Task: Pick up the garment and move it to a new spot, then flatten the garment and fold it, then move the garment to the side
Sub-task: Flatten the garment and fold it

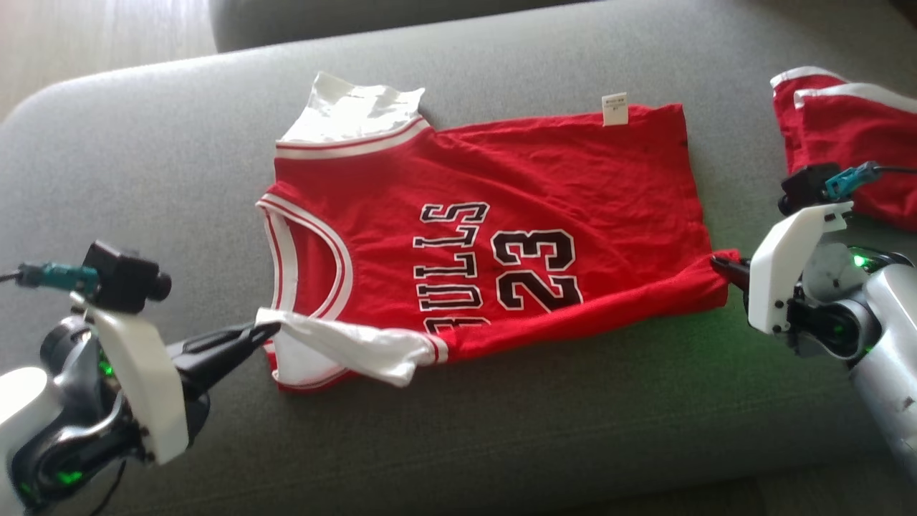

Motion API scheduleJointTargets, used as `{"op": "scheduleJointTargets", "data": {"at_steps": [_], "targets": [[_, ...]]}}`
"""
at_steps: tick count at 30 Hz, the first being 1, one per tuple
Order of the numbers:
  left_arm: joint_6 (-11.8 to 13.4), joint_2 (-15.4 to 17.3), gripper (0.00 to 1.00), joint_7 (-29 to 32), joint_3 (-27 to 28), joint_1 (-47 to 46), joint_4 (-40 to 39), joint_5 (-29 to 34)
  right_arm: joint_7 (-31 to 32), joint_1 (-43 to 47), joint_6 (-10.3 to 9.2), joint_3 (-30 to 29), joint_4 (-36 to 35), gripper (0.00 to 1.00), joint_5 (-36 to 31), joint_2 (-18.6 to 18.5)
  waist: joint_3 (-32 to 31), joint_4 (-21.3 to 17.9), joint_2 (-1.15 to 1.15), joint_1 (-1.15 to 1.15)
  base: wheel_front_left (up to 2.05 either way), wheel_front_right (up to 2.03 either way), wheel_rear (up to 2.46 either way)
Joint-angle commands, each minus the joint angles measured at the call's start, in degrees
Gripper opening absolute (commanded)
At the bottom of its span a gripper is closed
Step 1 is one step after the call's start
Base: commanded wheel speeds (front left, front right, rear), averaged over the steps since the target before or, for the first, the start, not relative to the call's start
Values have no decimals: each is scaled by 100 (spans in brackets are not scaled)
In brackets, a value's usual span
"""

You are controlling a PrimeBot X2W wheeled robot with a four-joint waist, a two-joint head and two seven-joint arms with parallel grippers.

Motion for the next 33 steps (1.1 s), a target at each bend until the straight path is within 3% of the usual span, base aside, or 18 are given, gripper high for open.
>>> {"op": "scheduleJointTargets", "data": {"at_steps": [1, 18, 33], "targets": [[18, 161, 0, -59, 342, -372, 23, 99, -115, -210, -1, -51, -70, 0, -71, -1, 95, -9, 0, 0, 0, 0, 0], [332, -648, 0, -218, 312, -1118, 1283, 1073, -716, -691, -1, 149, 502, 0, -71, 263, 652, -109, 0, 0, 0, 0, 0], [576, -1117, 0, -370, 298, -1465, 2061, 1433, -1073, -963, -1, 414, 797, 0, 107, 346, 894, -172, 0, 0, 0, 0, 0]]}}
